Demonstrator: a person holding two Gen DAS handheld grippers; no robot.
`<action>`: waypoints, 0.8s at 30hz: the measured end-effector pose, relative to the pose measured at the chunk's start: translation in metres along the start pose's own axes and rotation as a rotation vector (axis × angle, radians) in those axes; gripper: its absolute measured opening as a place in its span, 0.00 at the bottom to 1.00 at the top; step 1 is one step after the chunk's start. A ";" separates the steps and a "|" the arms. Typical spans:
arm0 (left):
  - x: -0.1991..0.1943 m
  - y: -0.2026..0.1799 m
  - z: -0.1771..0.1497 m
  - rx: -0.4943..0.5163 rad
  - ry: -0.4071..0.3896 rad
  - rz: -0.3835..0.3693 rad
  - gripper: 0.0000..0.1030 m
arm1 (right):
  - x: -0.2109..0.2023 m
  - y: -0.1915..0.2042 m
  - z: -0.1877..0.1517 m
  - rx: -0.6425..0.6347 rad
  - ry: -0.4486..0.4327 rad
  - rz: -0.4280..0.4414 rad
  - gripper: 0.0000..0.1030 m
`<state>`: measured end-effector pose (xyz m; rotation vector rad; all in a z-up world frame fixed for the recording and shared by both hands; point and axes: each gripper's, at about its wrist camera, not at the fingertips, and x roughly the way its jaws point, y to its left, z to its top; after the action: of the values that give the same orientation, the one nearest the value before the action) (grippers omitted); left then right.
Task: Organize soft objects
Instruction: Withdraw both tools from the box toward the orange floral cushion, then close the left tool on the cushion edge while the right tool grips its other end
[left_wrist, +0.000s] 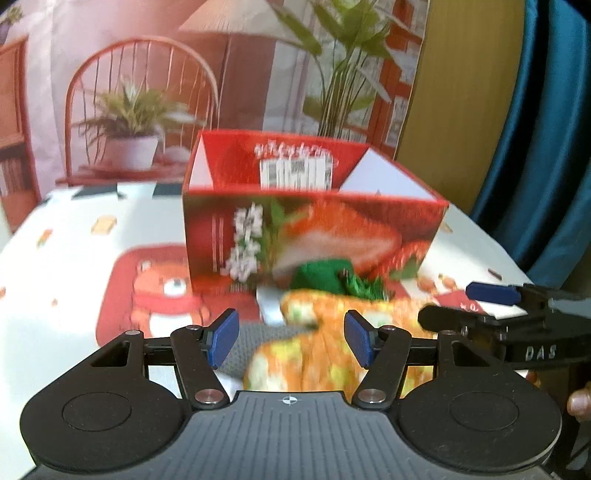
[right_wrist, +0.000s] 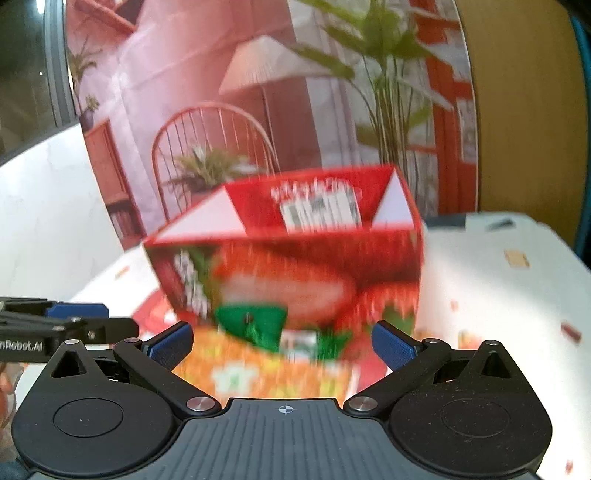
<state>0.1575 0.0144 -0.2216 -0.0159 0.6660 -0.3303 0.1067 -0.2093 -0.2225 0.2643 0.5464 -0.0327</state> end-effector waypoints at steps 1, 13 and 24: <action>0.000 0.001 -0.005 -0.005 0.003 0.002 0.63 | 0.000 0.001 -0.007 -0.004 0.017 0.004 0.99; 0.003 0.002 -0.032 -0.026 0.028 0.007 0.63 | 0.008 0.014 -0.045 -0.096 0.068 -0.001 0.99; 0.014 0.008 -0.041 -0.063 0.052 -0.014 0.62 | 0.023 0.011 -0.057 -0.118 0.101 -0.002 1.00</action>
<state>0.1445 0.0213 -0.2633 -0.0718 0.7274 -0.3238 0.0982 -0.1832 -0.2785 0.1506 0.6462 0.0114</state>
